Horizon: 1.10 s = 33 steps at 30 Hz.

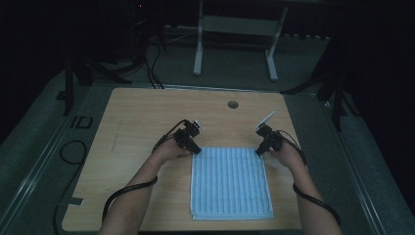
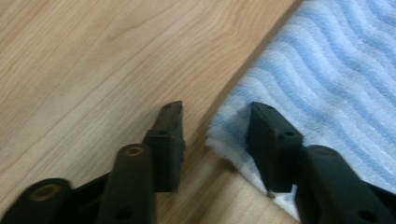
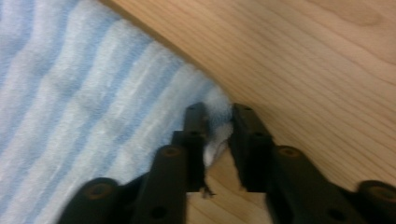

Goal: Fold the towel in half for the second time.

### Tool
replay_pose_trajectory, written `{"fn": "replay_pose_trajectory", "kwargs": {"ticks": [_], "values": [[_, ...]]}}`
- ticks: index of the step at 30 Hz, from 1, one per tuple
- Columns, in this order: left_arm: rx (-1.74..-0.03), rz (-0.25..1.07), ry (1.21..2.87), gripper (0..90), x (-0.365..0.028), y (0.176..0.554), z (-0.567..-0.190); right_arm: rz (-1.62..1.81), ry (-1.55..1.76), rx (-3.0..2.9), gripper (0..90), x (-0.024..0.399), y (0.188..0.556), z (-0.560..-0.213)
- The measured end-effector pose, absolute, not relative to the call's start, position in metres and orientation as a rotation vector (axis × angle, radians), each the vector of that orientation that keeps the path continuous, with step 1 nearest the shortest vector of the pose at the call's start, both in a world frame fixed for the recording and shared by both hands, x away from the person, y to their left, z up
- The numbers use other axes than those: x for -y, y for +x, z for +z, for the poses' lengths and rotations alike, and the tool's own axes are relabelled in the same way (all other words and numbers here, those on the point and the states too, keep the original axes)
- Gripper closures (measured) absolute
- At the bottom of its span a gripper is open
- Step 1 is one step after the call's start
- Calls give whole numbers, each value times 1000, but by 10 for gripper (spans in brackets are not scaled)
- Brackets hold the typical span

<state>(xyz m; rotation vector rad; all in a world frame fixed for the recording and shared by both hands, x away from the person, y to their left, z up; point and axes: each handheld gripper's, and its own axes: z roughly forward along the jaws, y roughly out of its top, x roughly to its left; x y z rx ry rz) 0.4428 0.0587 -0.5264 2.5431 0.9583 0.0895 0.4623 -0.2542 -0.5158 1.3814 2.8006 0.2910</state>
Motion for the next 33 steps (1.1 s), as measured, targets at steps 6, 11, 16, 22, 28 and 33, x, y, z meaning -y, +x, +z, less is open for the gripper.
{"fn": "replay_pose_trajectory", "kwargs": {"ticks": [6,11,16,22,28,33], "values": [[-939,68,2516,841,-57,440,-526,274,1342,-2806,838,250,460,-515],[-986,173,2438,870,-66,441,-507,335,1318,-2754,845,250,462,-500],[-985,246,2385,869,-76,440,-479,443,1266,-2683,844,244,462,-468],[-961,293,2336,868,-85,433,-452,516,1213,-2631,844,237,459,-440],[-915,343,2316,867,-94,422,-433,562,1155,-2593,844,233,452,-420],[-881,362,2299,867,-105,412,-421,617,1102,-2578,844,235,442,-404]]}}
